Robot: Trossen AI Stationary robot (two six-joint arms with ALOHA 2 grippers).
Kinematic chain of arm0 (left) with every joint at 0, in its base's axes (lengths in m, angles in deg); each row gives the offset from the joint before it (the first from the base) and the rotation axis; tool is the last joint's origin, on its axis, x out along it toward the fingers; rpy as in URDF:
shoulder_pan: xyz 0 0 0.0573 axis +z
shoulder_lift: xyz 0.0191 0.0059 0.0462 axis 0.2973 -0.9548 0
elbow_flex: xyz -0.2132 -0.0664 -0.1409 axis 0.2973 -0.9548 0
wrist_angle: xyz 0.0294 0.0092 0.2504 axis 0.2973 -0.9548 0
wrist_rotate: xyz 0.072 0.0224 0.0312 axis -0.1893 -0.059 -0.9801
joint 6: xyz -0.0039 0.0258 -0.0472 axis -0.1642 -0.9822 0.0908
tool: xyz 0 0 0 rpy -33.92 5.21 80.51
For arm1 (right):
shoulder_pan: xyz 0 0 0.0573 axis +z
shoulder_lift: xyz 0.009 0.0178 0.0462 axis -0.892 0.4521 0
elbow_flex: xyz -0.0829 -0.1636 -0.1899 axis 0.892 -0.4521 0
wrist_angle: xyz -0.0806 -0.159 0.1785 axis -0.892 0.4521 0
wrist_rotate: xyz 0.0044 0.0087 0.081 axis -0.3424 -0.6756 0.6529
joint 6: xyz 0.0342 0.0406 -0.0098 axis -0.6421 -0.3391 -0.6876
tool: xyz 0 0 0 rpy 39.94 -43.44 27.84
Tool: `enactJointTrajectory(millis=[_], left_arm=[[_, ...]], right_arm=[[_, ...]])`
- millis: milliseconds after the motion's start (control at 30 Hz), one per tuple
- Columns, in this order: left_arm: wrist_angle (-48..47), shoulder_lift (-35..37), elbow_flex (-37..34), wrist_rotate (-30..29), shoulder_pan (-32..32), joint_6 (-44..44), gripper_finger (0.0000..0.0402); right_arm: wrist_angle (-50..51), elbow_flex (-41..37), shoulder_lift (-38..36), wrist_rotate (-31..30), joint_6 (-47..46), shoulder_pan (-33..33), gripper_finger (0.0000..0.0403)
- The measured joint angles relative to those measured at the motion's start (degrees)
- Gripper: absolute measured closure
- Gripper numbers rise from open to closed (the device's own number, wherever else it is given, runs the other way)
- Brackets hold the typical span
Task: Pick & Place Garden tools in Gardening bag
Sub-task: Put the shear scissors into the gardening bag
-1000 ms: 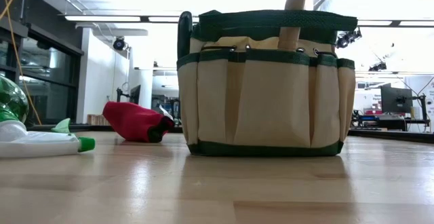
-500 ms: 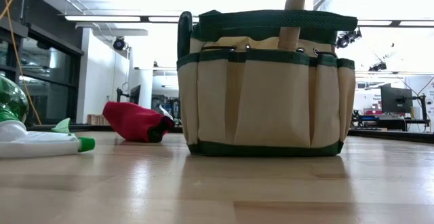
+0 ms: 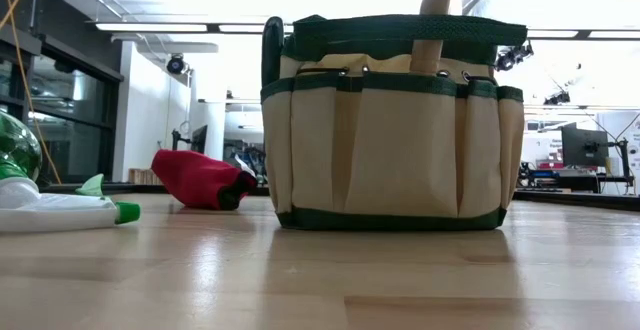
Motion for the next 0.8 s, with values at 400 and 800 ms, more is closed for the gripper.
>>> enactJointTrajectory(millis=[400, 800], left_arm=[[0.02, 0.00, -0.02, -0.13, 0.00, 0.02, 0.0357], [0.02, 0.00, -0.02, -0.20, 0.00, 0.11, 0.0357]], right_arm=[[-0.07, 0.00, 0.00, 3.04, -0.18, -1.52, 0.0296], [-0.79, -0.01, 0.00, 4.64, -0.01, -2.85, 0.0332]])
